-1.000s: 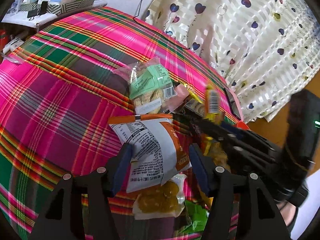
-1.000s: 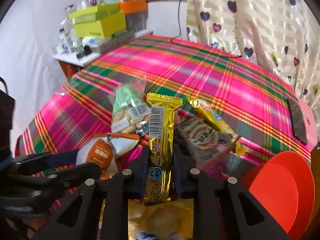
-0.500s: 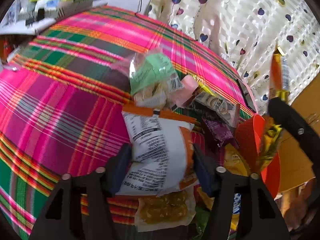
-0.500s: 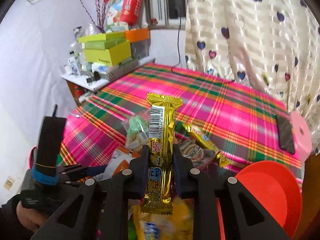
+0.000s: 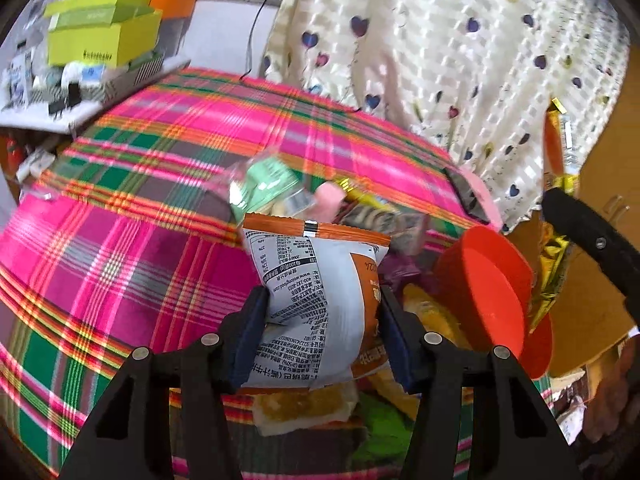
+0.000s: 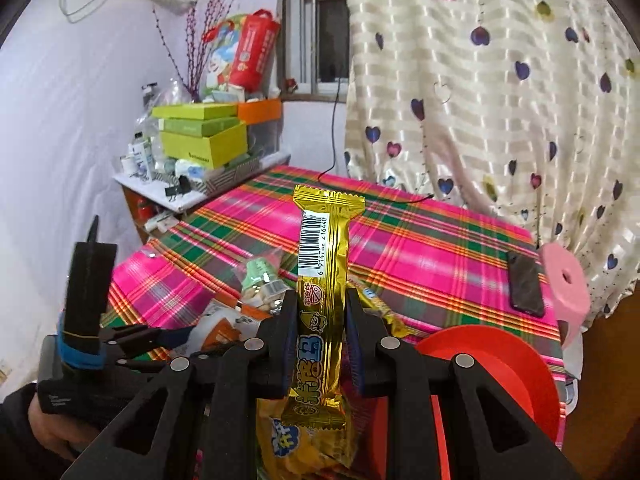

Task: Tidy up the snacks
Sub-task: 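Carry both snacks over the red bowl and open both tools to drop them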

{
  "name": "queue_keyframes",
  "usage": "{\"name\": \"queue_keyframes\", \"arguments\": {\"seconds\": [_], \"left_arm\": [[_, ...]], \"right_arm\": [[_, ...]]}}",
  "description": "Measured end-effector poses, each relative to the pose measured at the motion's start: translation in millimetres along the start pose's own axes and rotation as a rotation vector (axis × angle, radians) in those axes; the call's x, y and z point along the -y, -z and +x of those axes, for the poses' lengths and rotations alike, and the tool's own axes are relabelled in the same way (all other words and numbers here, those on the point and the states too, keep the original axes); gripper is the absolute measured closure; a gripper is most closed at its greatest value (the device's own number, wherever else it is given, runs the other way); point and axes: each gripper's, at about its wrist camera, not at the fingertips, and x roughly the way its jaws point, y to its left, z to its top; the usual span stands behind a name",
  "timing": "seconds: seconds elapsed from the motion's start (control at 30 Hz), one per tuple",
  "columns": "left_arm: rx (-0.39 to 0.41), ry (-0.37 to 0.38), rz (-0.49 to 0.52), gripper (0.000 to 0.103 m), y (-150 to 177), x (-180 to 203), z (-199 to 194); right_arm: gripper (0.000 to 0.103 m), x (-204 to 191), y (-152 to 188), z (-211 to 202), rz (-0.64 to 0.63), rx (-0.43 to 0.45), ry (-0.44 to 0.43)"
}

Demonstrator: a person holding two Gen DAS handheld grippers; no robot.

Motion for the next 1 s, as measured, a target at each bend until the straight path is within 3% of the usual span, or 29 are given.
{"name": "queue_keyframes", "arguments": {"seconds": [0.2, 0.5, 1.0], "left_arm": [[0.052, 0.031, 0.06, 0.048, -2.9, 30.9, -21.3], [0.067, 0.099, 0.145, 0.048, -3.4, 76.4, -31.5], [-0.021, 0.202, 0.281, 0.048, -1.1, 144.6, 1.8]], "right_arm": [[0.083, 14.0, 6.5, -23.7, 0.025, 0.033, 0.022], [0.083, 44.2, 20.8, -51.5, 0.079, 0.057, 0.071], [0.083, 105.5, 59.0, -51.4, 0.187, -0.021, 0.17]]}}
